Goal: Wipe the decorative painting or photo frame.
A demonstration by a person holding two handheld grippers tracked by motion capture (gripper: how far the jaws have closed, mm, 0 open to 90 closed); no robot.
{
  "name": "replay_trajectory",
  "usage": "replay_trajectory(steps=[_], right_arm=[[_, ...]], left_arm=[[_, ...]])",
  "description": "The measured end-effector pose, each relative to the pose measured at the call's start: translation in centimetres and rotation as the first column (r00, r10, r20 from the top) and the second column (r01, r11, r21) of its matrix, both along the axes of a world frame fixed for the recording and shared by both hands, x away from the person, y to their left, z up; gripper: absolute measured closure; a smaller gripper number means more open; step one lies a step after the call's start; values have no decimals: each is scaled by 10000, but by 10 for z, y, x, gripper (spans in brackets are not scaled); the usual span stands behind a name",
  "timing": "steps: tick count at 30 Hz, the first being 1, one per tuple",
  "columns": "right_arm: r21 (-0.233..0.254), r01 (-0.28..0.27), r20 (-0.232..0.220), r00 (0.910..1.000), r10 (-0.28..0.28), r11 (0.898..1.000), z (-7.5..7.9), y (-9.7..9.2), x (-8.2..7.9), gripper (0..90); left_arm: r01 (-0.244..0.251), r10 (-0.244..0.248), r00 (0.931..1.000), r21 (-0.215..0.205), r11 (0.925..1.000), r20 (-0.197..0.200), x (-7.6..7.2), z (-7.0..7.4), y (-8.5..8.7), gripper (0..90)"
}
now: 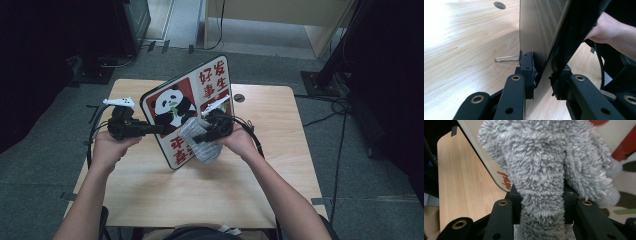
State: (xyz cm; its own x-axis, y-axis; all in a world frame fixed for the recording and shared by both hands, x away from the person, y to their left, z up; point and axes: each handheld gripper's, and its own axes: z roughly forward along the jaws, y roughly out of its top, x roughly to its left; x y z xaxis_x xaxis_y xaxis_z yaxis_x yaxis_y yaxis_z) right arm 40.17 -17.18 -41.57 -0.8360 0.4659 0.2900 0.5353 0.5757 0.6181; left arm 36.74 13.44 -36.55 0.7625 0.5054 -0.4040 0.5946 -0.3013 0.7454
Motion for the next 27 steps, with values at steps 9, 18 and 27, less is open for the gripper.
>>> replay_trajectory(steps=[9,18,27], right_arm=[[-205,-10,-274,9996,4,9998,-23,-2,-6,643],[-282,9,-491,9988,-23,9996,-40,-4,-8,643],[-460,13,-728,9973,-46,9989,-54,-5,-12,643]], left_arm=[[2,-2,10000,-25,10000,-13,0,0,0,751],[-51,51,10000,-46,10000,-6,0,0,0,751],[-90,90,10000,-83,9999,0,0,0,0,752]])
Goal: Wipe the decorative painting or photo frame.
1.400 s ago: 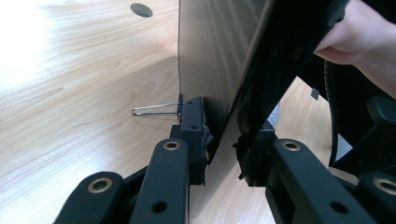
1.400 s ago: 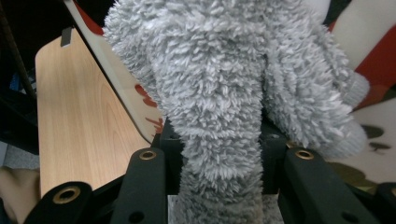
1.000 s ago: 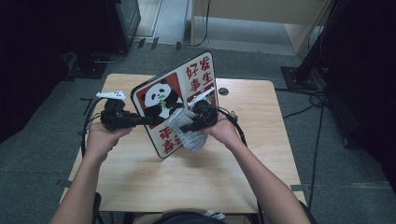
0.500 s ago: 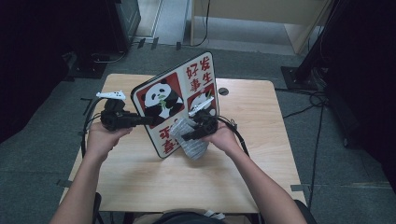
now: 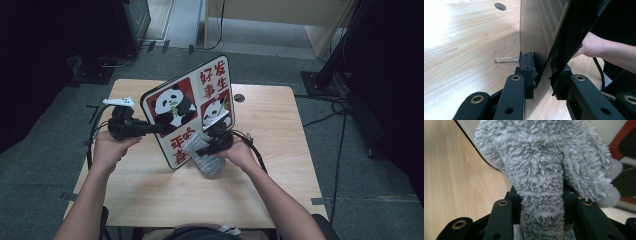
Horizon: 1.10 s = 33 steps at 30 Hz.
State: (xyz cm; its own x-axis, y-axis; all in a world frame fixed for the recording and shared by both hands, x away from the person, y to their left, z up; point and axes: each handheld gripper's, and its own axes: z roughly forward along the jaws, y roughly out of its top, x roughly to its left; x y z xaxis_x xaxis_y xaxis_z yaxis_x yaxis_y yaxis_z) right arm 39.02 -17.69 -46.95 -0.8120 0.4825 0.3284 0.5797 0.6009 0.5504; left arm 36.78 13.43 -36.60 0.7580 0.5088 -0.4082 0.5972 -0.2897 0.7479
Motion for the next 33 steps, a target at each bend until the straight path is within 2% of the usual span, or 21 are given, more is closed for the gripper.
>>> replay_trajectory(steps=[4,14,20,21,23,24,33], right_arm=[[-19,58,-151,9999,-59,10000,-4,-1,0,643],[-24,125,-83,9999,-125,9999,11,-6,-1,649],[190,245,161,9996,-248,9995,34,-8,-1,652],[238,242,245,9994,-248,9994,45,-7,-1,652],[270,185,454,9988,-197,9995,55,-6,-1,653],[270,185,454,9988,-197,9995,55,-6,-1,653],[486,-61,1031,9947,11,9988,107,5,-3,653]], left_arm=[[-5,5,10000,-12,10000,-11,0,0,0,751],[-9,7,9999,-115,9999,-151,1,-1,1,733],[-15,12,9999,-154,9999,-150,0,0,0,691],[-26,24,9999,-142,9999,-146,0,0,0,688],[-26,25,9999,-103,9999,-123,0,1,2,690],[-26,25,9999,-103,9999,-123,0,1,2,690],[-48,47,10000,-130,9999,-58,-4,3,9,724]])
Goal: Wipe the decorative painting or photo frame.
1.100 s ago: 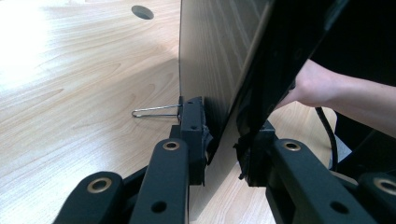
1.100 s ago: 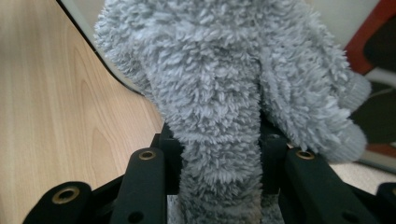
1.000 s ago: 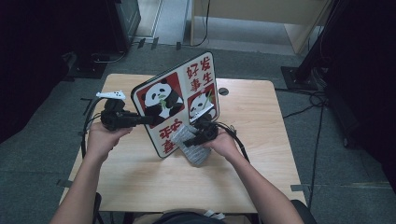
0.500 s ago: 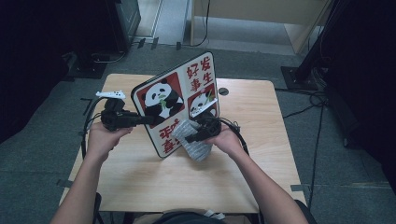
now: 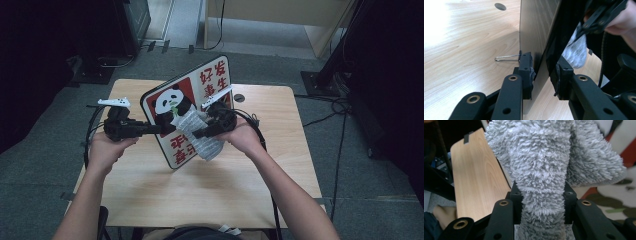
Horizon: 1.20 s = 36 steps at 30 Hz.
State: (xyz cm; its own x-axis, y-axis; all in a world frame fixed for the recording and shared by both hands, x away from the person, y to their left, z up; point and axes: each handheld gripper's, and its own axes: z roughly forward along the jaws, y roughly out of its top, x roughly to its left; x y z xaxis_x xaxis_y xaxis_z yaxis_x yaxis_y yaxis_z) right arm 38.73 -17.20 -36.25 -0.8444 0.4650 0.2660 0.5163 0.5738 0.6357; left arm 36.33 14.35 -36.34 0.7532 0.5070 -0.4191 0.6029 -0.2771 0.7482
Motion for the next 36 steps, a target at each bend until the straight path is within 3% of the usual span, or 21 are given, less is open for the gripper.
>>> replay_trajectory(steps=[8,21,29,36], right_arm=[[85,-39,390,9992,35,10000,43,13,2,652],[105,-435,958,9945,423,9990,86,41,3,650],[14,-573,1231,9908,567,9984,107,61,5,648],[-78,-509,1225,9911,515,9987,106,70,8,647]], left_arm=[[13,-13,10000,13,10000,48,-2,0,3,751],[44,-44,10000,-33,10000,89,-2,0,4,764],[68,-67,9999,-52,10000,113,-1,0,4,766],[83,-83,9999,-76,9999,115,-1,0,5,767]])
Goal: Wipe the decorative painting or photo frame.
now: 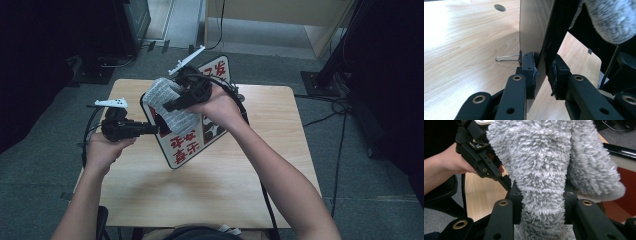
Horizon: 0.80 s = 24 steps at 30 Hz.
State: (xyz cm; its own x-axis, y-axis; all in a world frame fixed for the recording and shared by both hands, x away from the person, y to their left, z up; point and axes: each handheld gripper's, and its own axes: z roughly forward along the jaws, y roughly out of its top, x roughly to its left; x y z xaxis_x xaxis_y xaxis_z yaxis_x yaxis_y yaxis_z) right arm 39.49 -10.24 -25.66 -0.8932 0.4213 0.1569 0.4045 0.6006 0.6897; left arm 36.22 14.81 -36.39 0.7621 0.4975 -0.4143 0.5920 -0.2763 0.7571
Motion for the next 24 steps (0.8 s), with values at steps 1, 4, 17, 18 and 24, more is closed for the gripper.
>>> replay_trajectory(steps=[1,4,17,18,24], right_arm=[[-32,-24,42,10000,24,10000,-1,1,1,647],[-51,11,-53,10000,-11,10000,-5,2,2,647],[-58,-43,-179,9998,42,10000,-24,-3,2,647],[-82,-12,-216,9998,10,10000,-25,-3,2,647],[-64,-62,-300,9995,60,10000,-35,-6,1,646]], left_arm=[[3,-3,10000,1,10000,-1,0,0,0,767],[9,-9,10000,6,10000,3,0,0,0,768],[58,-58,10000,23,10000,24,0,0,0,768],[58,-58,10000,24,10000,26,0,0,0,768],[70,-70,10000,29,10000,33,0,0,0,769]])
